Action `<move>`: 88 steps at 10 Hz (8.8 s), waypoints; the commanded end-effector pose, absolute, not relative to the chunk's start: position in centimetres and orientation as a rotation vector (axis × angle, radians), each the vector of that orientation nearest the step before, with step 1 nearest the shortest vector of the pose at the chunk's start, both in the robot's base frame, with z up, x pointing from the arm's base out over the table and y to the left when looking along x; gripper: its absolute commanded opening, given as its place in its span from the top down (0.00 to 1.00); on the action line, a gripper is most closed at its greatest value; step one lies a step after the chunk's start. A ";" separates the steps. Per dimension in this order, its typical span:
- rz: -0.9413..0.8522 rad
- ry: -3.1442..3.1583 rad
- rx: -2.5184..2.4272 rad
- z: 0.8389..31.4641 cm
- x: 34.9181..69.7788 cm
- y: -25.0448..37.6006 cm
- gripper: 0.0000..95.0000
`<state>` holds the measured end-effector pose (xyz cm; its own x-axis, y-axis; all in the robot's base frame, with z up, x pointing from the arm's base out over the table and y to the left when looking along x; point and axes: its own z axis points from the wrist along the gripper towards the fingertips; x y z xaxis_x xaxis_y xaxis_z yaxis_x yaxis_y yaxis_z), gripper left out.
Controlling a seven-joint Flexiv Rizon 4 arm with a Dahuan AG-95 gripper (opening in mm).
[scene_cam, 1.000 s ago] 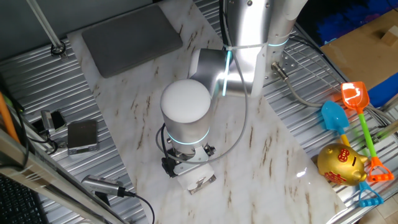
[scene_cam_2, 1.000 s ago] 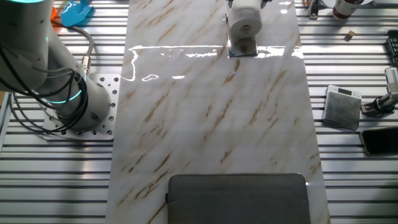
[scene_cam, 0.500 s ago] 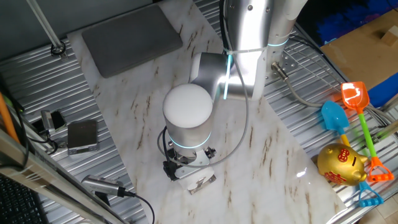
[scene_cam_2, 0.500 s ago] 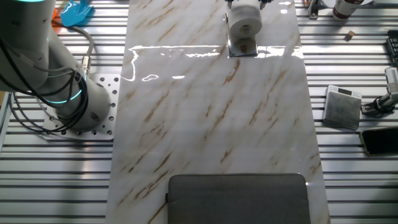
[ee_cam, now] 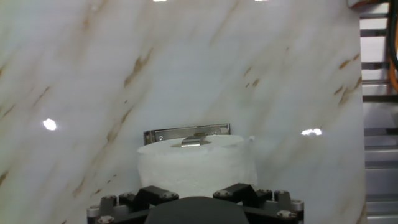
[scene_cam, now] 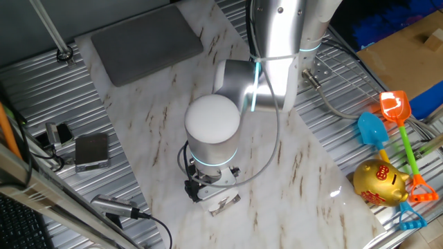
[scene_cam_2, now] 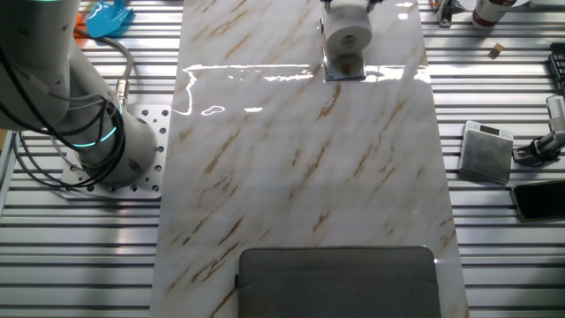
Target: Take the roll of paper down from the shelf
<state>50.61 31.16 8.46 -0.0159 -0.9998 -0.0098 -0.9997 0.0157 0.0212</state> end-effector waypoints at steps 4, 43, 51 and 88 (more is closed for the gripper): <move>0.002 -2.245 2.223 8.5 50.6 31.2 1.00; 0.064 -2.237 2.298 10.9 50.0 25.6 1.00; 0.115 -2.347 2.193 10.9 50.0 25.6 1.00; 0.107 -2.368 2.150 10.5 49.0 14.2 1.00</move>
